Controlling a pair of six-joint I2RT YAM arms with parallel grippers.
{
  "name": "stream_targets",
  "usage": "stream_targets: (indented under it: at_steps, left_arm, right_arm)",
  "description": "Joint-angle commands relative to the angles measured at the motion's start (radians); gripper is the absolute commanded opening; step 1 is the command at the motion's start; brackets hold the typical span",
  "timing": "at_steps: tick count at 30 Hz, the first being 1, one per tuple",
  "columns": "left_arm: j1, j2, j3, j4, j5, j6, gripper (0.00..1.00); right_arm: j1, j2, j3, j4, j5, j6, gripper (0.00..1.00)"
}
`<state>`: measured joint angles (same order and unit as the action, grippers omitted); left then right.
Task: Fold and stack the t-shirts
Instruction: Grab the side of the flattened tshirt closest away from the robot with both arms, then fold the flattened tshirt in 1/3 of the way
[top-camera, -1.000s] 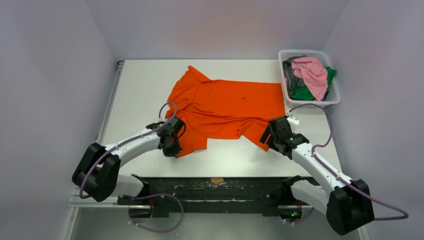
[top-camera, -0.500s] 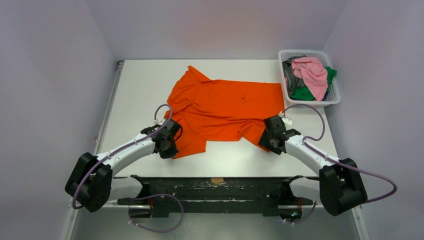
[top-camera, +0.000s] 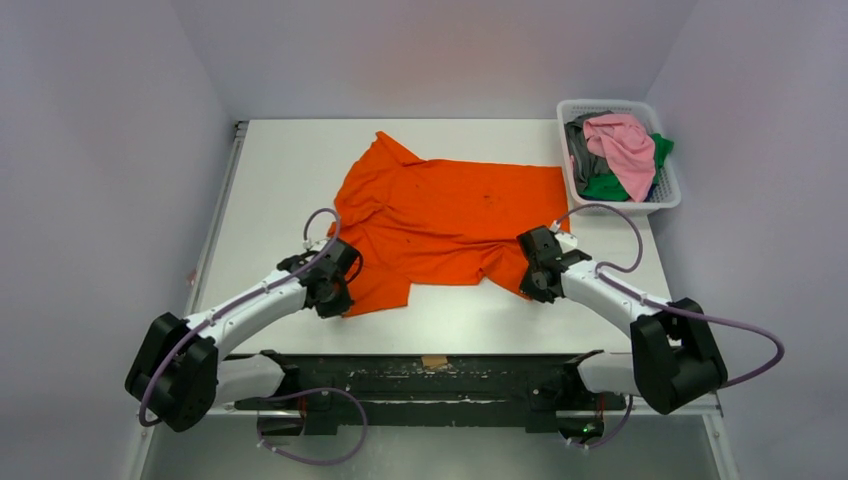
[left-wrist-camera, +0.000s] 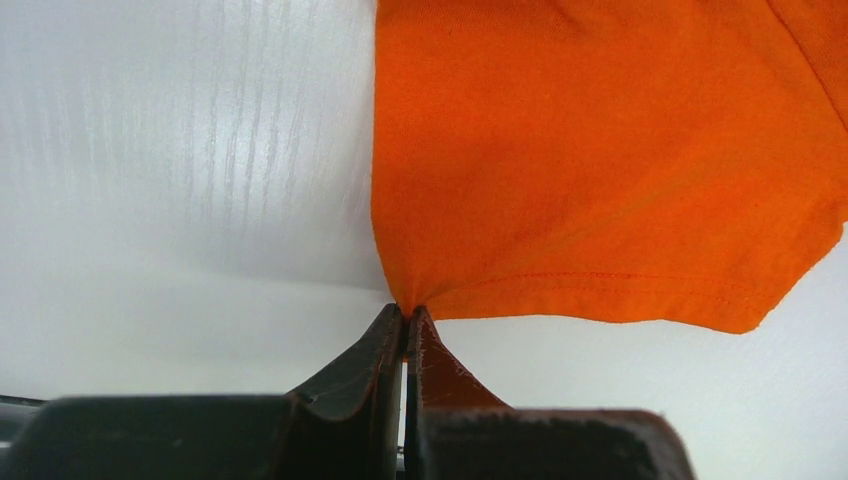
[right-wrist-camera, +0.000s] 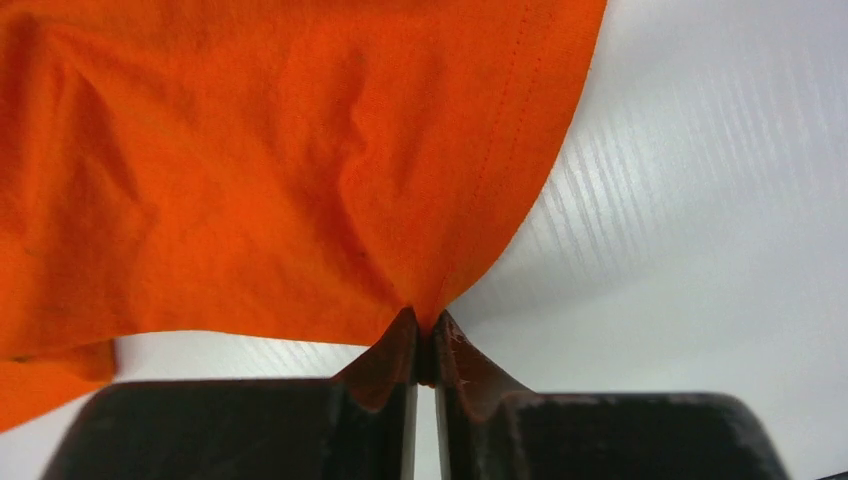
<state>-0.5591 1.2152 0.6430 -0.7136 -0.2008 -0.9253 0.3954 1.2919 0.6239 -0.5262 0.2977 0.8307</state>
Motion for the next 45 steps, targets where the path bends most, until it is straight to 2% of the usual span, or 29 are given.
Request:
stream_targets:
  at_steps: [1, 4, 8, 14, 18, 22, 25, 31, 38, 42, 45]
  left_arm:
    - [-0.003, -0.078, -0.007, -0.061, -0.046, -0.028, 0.00]
    - [-0.004, -0.161, -0.018, -0.145, -0.073, -0.047, 0.00]
    - [-0.004, -0.316, -0.045, -0.257, -0.076, -0.085, 0.00]
    - [-0.008, -0.541, -0.077, -0.399, -0.023, -0.149, 0.00]
    - [-0.015, -0.639, -0.104, -0.422, 0.044, -0.176, 0.00]
    - [-0.027, -0.656, -0.103, -0.402, 0.049, -0.168, 0.00]
    - [-0.026, -0.616, -0.076, -0.327, 0.082, -0.118, 0.00]
    - [-0.026, -0.439, 0.023, -0.100, 0.167, -0.035, 0.00]
    - [-0.008, -0.186, 0.249, -0.034, 0.102, 0.033, 0.00]
    - [0.054, -0.037, 0.365, 0.011, 0.118, 0.050, 0.00]
    - [0.127, 0.089, 0.474, -0.005, 0.152, 0.078, 0.00]
  right_arm:
    - [0.012, 0.007, -0.006, -0.086, 0.007, 0.063, 0.00]
    - [0.013, -0.077, -0.025, -0.164, 0.036, 0.085, 0.00]
    - [0.012, -0.242, -0.034, -0.353, 0.033, 0.109, 0.00]
    - [0.013, -0.440, -0.023, -0.508, -0.085, 0.138, 0.00]
    - [0.016, -0.523, -0.014, -0.578, -0.117, 0.138, 0.00]
    - [0.015, -0.572, -0.022, -0.588, -0.119, 0.149, 0.00]
    - [0.015, -0.548, -0.020, -0.557, -0.118, 0.133, 0.00]
    - [0.016, -0.405, 0.022, -0.457, -0.129, 0.087, 0.00]
    - [0.012, -0.259, 0.126, -0.362, -0.131, 0.021, 0.00]
    - [-0.023, -0.191, 0.208, -0.360, -0.082, -0.013, 0.00]
    - [-0.088, -0.159, 0.241, -0.321, -0.112, -0.054, 0.00]
